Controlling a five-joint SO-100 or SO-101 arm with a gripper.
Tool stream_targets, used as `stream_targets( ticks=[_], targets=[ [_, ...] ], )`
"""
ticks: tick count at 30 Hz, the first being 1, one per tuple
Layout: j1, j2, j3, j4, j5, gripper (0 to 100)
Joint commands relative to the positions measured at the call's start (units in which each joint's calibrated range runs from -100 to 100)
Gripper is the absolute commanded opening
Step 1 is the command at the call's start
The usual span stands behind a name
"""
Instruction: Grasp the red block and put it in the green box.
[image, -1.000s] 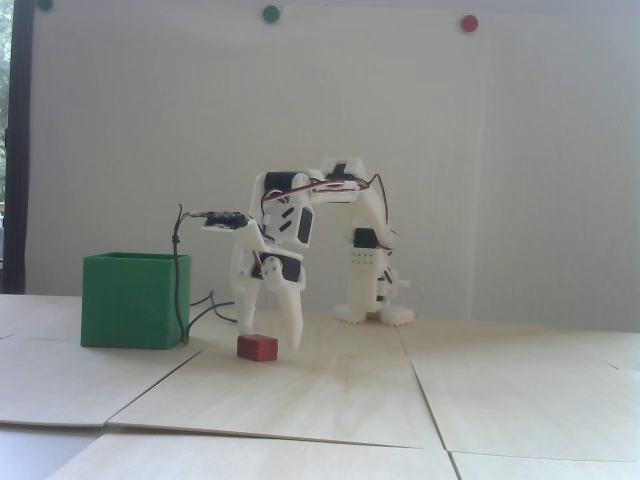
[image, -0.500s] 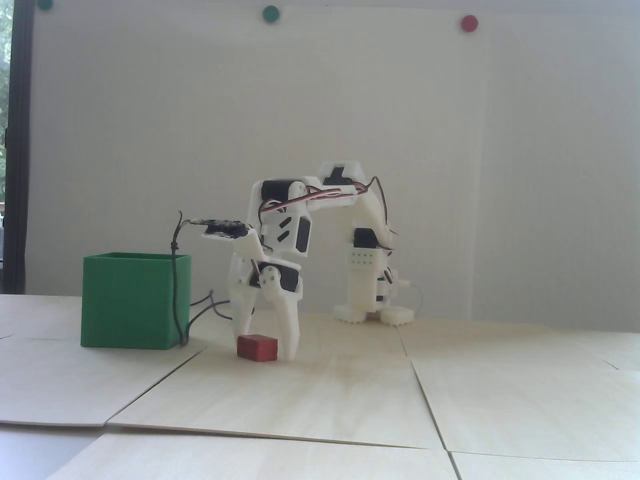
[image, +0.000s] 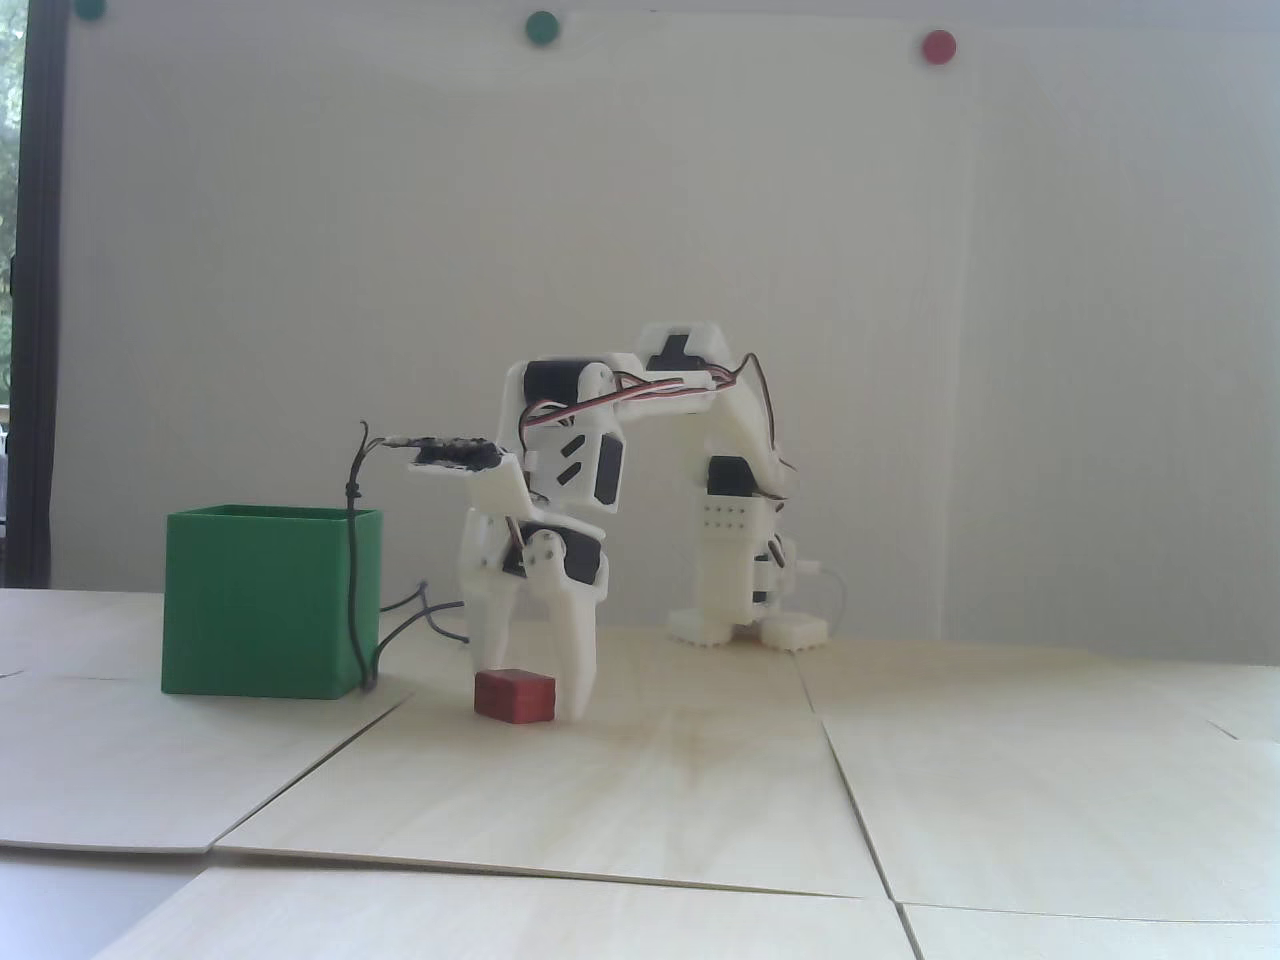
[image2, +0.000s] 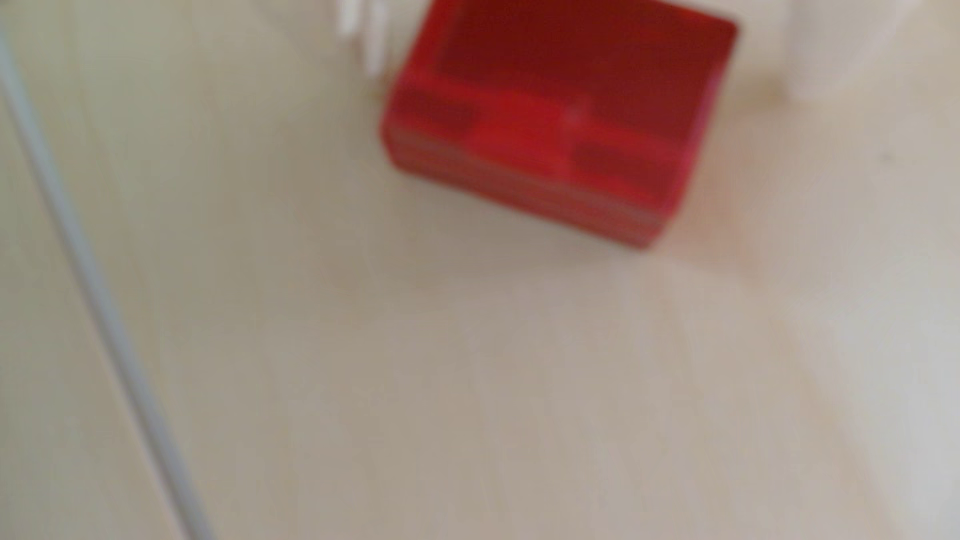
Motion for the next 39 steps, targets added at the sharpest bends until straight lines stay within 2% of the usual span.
stream_targets(
  ticks=[1,4,14,24,39],
  targets=[
    [0.42,-0.72,-3.16,0.73,-0.29,8],
    [0.42,-0.72,-3.16,0.73,-0.29,1],
    [0.34,-1.67,-4.23,0.81,-0.24,2],
    [2.35,-9.33,-23.75,9.75,-0.24,2],
    [9.10,-22.67,-23.93,9.58,-0.29,2]
  ],
)
